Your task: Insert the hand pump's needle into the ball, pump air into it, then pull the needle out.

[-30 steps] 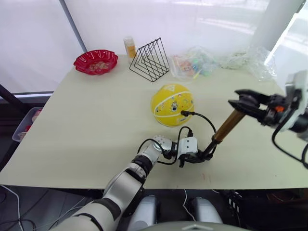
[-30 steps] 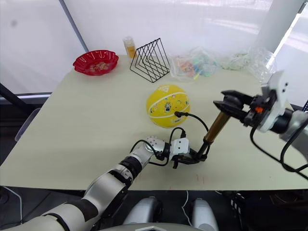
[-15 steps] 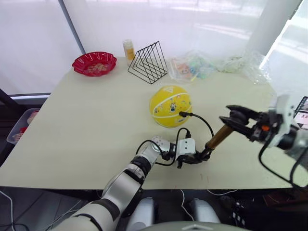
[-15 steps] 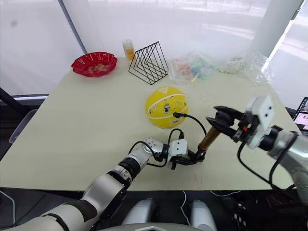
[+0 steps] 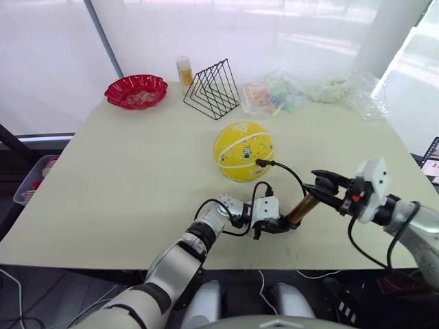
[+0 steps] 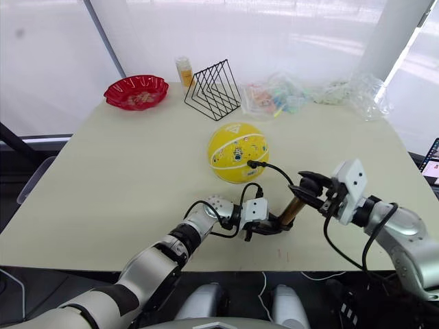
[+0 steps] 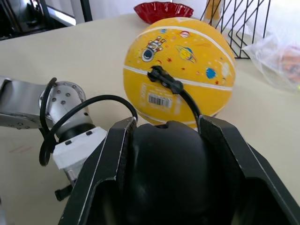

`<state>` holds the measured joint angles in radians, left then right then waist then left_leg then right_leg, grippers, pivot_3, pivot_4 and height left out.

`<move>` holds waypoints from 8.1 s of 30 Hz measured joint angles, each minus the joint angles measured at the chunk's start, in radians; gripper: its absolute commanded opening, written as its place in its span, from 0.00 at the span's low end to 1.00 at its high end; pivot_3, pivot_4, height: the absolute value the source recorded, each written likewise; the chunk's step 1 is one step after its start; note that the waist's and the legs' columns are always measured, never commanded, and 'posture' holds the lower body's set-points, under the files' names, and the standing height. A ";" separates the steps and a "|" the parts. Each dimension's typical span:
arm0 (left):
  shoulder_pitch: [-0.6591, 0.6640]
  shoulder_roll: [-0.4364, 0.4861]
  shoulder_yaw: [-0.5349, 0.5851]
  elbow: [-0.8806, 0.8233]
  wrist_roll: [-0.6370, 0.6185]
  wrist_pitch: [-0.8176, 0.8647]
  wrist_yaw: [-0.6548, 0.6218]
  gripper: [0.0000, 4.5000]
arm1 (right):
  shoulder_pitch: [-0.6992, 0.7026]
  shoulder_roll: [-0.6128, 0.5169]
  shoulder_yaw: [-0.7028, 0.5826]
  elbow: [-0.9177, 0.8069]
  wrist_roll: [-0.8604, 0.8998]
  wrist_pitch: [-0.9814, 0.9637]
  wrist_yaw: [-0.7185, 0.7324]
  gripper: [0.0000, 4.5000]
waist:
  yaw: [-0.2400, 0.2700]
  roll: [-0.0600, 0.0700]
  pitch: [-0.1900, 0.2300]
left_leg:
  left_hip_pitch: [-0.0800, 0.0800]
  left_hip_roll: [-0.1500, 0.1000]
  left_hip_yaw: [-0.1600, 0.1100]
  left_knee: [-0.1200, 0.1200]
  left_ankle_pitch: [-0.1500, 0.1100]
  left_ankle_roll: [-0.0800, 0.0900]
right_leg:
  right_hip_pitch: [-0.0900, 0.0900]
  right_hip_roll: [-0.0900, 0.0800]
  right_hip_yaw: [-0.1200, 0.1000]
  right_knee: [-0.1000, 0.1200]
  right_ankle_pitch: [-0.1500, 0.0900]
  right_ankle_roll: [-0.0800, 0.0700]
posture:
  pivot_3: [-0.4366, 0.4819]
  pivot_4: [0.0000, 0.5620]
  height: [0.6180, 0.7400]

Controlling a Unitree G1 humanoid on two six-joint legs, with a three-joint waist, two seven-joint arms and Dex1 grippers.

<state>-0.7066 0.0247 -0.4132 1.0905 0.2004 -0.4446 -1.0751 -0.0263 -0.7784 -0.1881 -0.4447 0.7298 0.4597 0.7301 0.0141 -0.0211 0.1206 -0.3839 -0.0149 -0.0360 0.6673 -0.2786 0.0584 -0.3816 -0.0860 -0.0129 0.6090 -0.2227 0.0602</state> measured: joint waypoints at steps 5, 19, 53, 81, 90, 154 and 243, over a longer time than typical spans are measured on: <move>-0.003 -0.001 0.001 -0.005 -0.002 0.000 -0.006 0.22 | -0.128 -0.118 -0.144 -0.023 0.203 0.148 -0.004 0.37 | 0.001 0.006 0.007 | -0.004 0.000 0.000 0.001 0.000 0.000 | -0.003 -0.001 0.000 0.000 0.000 0.000 | 0.48 0.27 0.97; 0.005 0.010 0.001 0.000 0.001 -0.001 -0.011 0.22 | -0.071 -0.094 -0.176 -0.126 0.196 0.136 -0.052 0.37 | -0.003 -0.007 -0.003 | -0.010 0.000 -0.001 0.001 0.000 0.000 | -0.010 0.000 0.000 0.001 0.003 0.004 | 0.48 0.27 0.97; -0.013 0.002 -0.001 -0.001 0.000 -0.012 -0.021 0.22 | -0.225 -0.219 -0.270 -0.089 0.397 0.316 -0.119 0.37 | 0.002 0.006 0.009 | -0.014 0.000 0.000 0.002 0.000 0.000 | -0.013 -0.001 0.000 0.001 0.002 0.003 | 0.48 0.27 0.97; -0.009 0.003 -0.001 0.001 0.002 -0.008 -0.014 0.22 | -0.141 -0.107 -0.104 -0.050 0.204 0.207 -0.041 0.36 | 0.001 0.007 0.008 | -0.005 0.000 -0.001 0.000 0.000 0.000 | -0.005 0.001 -0.001 0.001 0.001 0.002 | 0.48 0.27 0.97; -0.009 0.003 -0.001 0.000 0.002 -0.018 -0.019 0.22 | -0.218 -0.215 -0.299 -0.089 0.415 0.344 -0.097 0.36 | 0.002 0.006 0.008 | -0.013 0.000 -0.001 0.001 0.000 0.000 | -0.012 0.000 -0.001 0.001 0.001 0.002 | 0.48 0.27 0.97; 0.001 0.020 -0.003 0.021 0.020 -0.015 -0.013 0.22 | 0.082 0.195 0.121 0.020 -0.139 -0.159 -0.036 0.36 | -0.002 -0.007 -0.014 | 0.004 0.007 -0.015 -0.004 -0.001 0.000 | 0.005 0.022 0.007 0.003 -0.007 -0.012 | 0.48 0.27 0.97; -0.006 0.025 -0.009 0.019 0.017 -0.023 -0.009 0.22 | 0.056 0.116 0.132 -0.066 -0.154 -0.090 -0.062 0.36 | -0.001 0.003 -0.006 | 0.004 0.002 -0.026 -0.003 0.001 -0.004 | 0.010 0.018 -0.012 0.017 -0.020 -0.014 | 0.48 0.27 0.97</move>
<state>-0.7131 0.0493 -0.4225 1.1096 0.2176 -0.4677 -1.0844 0.0302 -0.6619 -0.0562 -0.5108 0.5755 0.3695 0.6686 0.0132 -0.0185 0.1145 -0.3801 -0.0131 -0.0620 0.6645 -0.2773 0.0546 -0.3712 -0.0682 -0.0249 0.6258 -0.2430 0.0466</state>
